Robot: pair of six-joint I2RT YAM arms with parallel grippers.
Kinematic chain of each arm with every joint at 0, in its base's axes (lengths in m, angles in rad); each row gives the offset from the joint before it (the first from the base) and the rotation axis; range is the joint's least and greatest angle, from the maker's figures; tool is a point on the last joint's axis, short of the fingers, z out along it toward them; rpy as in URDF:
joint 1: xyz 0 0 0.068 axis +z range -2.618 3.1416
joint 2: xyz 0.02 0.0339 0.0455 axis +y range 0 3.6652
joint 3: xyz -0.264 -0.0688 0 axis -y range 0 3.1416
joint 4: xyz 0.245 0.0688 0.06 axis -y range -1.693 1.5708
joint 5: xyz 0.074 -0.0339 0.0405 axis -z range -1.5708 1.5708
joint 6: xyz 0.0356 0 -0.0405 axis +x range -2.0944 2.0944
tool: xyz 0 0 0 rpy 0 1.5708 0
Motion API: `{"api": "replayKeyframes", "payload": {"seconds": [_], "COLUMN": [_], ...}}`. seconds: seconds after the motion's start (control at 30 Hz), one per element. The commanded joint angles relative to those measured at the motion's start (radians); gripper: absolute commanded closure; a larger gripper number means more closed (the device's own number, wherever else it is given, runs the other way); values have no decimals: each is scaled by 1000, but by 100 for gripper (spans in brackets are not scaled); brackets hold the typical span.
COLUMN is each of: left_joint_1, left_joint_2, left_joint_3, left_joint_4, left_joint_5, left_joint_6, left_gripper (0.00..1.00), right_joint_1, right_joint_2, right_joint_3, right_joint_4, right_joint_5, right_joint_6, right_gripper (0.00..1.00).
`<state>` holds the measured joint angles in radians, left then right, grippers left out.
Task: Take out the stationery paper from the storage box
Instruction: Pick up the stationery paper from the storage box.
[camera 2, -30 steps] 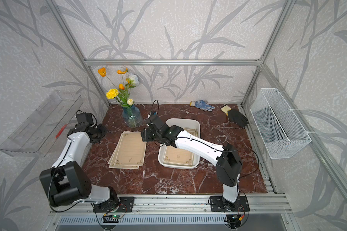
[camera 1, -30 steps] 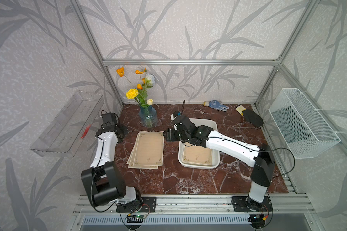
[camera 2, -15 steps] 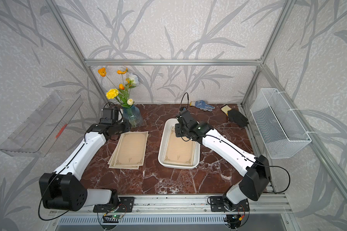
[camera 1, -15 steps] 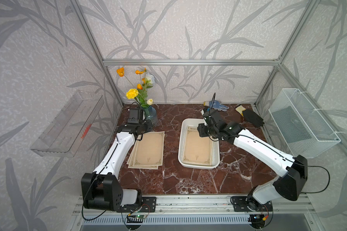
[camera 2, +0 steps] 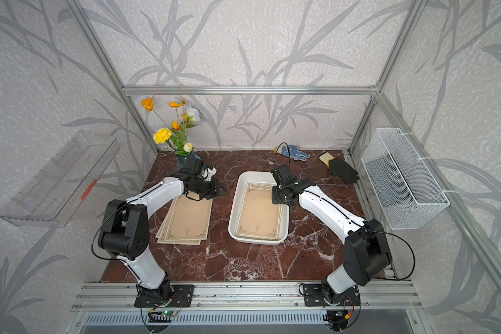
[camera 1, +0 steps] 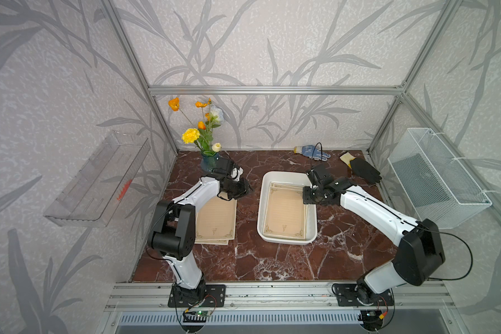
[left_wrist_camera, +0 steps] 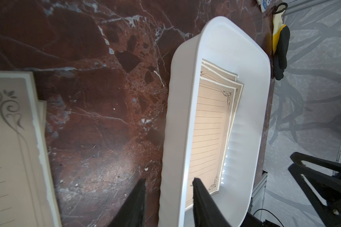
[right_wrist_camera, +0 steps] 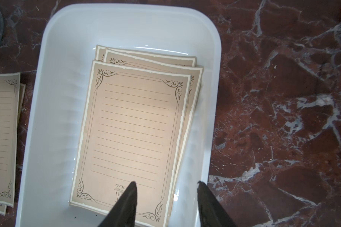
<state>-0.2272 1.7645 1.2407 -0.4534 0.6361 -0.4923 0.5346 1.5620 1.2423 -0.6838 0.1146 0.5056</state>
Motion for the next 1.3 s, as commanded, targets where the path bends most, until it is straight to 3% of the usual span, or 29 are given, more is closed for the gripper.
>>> {"api": "replayKeyframes", "payload": {"seconds": [0.0, 0.2, 0.47, 1.27], "left_joint_1": [-14, -33, -61, -98], "left_joint_2": [19, 39, 51, 64], "left_joint_3": [13, 3, 21, 42], "left_joint_4": [41, 56, 2, -51], "left_joint_5": [80, 90, 42, -15], "left_joint_6": [-53, -61, -18, 8], "left_gripper": [61, 61, 62, 66], "right_joint_1": [-9, -10, -9, -11], "right_joint_2": [56, 121, 207, 319], "right_joint_3": [28, 22, 23, 39], "right_joint_4": [-37, -30, -3, 14], "right_joint_5": [-28, -39, -59, -19], "right_joint_6": [19, 37, 44, 89], "right_gripper": [49, 50, 60, 55]}}
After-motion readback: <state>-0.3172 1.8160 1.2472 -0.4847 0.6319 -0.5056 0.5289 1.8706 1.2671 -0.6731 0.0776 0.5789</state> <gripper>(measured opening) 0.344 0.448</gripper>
